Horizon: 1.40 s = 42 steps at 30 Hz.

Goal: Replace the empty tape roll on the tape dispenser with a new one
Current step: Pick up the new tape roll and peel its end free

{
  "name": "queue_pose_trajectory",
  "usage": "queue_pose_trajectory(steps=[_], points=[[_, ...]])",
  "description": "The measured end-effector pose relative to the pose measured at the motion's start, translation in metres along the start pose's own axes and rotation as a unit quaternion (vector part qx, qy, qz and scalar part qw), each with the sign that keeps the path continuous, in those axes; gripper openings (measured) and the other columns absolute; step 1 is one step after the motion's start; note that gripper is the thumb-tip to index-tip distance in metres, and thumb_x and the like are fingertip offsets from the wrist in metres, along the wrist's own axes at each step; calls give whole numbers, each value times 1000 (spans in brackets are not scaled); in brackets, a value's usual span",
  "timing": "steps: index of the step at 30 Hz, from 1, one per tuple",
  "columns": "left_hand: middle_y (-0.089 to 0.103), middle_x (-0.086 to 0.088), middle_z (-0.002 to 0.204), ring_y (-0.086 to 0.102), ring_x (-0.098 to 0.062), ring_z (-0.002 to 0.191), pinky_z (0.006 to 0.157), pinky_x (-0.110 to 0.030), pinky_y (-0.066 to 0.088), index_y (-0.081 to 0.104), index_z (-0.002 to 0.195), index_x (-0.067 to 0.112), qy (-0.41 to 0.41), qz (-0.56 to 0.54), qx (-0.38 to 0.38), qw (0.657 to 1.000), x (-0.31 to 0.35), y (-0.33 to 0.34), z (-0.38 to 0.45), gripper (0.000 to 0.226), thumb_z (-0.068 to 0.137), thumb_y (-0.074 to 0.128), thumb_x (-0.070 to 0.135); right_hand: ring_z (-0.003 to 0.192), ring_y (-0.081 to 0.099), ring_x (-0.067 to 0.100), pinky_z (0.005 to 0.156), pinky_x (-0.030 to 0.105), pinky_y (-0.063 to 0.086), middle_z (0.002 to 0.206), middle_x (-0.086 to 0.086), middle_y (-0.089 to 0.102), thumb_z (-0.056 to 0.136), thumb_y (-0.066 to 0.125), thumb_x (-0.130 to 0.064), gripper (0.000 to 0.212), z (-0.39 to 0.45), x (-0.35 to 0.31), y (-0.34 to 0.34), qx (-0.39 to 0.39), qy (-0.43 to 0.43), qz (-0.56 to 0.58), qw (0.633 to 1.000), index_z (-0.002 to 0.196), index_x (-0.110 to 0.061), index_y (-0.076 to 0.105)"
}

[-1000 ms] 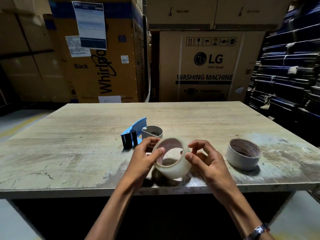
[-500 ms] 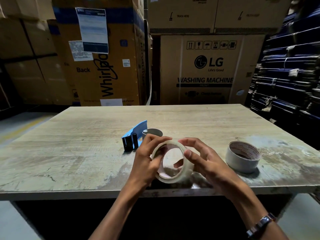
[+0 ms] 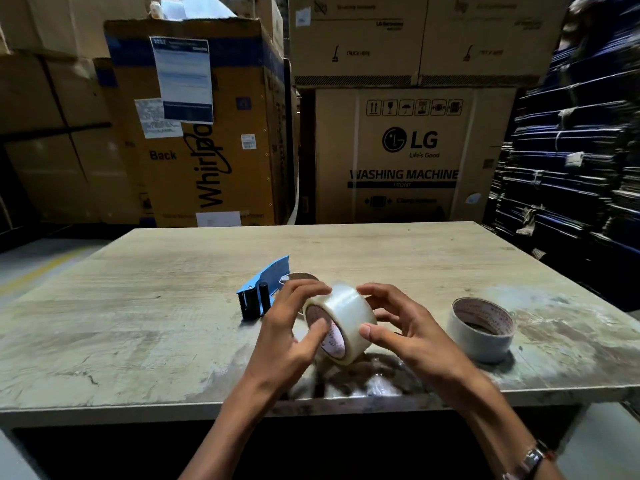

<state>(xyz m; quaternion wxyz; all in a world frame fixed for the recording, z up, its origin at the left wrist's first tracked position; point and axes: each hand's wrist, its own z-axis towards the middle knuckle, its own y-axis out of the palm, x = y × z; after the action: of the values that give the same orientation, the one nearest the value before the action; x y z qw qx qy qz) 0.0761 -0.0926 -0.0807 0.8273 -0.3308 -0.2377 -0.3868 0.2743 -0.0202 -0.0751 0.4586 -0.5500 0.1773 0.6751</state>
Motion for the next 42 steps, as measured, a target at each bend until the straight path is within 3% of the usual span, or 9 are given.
queue_pose_trajectory(steps=[5,9,12,14,19,22,27,36,42], points=[[53,17,133,51,-7,127,103,-32,44,59,127,37,-98,-12,-77,992,8,-18,5,49,82,59,57,116,62,12,91,29,56,118,-7,69,90,68,3,46,0,-12,-9,-64,-7,-13,998,121,-31,67],[43,15,147,42,5,133,116,-30,37,50,139,38,-125,43,-233,964,4,-20,5,62,83,75,45,102,64,-4,77,15,49,112,-2,73,84,49,21,49,6,-18,-4,-79,-6,-103,992,109,-14,74],[36,15,155,43,-7,136,113,-36,38,64,123,35,-73,109,-199,971,-1,-8,-13,45,82,72,50,92,65,-10,73,12,52,111,3,73,81,43,22,51,1,-7,8,-32,-8,-112,993,106,-10,74],[37,18,156,50,-9,131,107,-35,43,69,110,29,-68,128,-150,978,-4,-2,-20,39,80,71,54,107,69,2,86,26,59,115,-2,74,87,47,18,46,-7,3,12,16,-7,-74,997,106,-15,73],[38,18,156,55,-12,126,96,-36,49,68,88,20,-46,157,-119,979,-6,0,-24,53,72,65,70,125,61,10,97,26,56,122,-7,70,90,53,14,36,-21,12,15,36,-73,-70,994,104,-12,74],[35,16,158,60,-15,119,88,-37,53,60,87,23,-33,211,-122,969,-2,4,-26,59,65,62,78,126,60,13,100,31,56,123,-1,67,90,56,14,31,-22,12,16,24,-88,-85,992,106,-6,73],[38,10,158,65,-22,112,76,-35,53,54,85,21,-22,282,-92,955,-2,14,-29,44,69,65,61,120,63,17,94,39,60,119,3,65,89,70,1,15,-23,12,20,34,-106,-114,987,103,-5,72],[45,12,152,68,-23,100,75,-34,53,60,79,23,-41,251,-75,964,-5,19,-28,41,63,61,60,113,65,18,91,40,61,114,8,67,90,68,4,11,-21,13,24,55,-102,-106,988,99,0,73],[45,12,152,66,-22,108,82,-39,54,68,84,17,-36,221,-116,968,-9,10,-19,51,59,59,61,115,65,17,94,40,60,116,10,68,89,63,12,21,-21,14,22,53,-108,-130,984,103,1,75]])
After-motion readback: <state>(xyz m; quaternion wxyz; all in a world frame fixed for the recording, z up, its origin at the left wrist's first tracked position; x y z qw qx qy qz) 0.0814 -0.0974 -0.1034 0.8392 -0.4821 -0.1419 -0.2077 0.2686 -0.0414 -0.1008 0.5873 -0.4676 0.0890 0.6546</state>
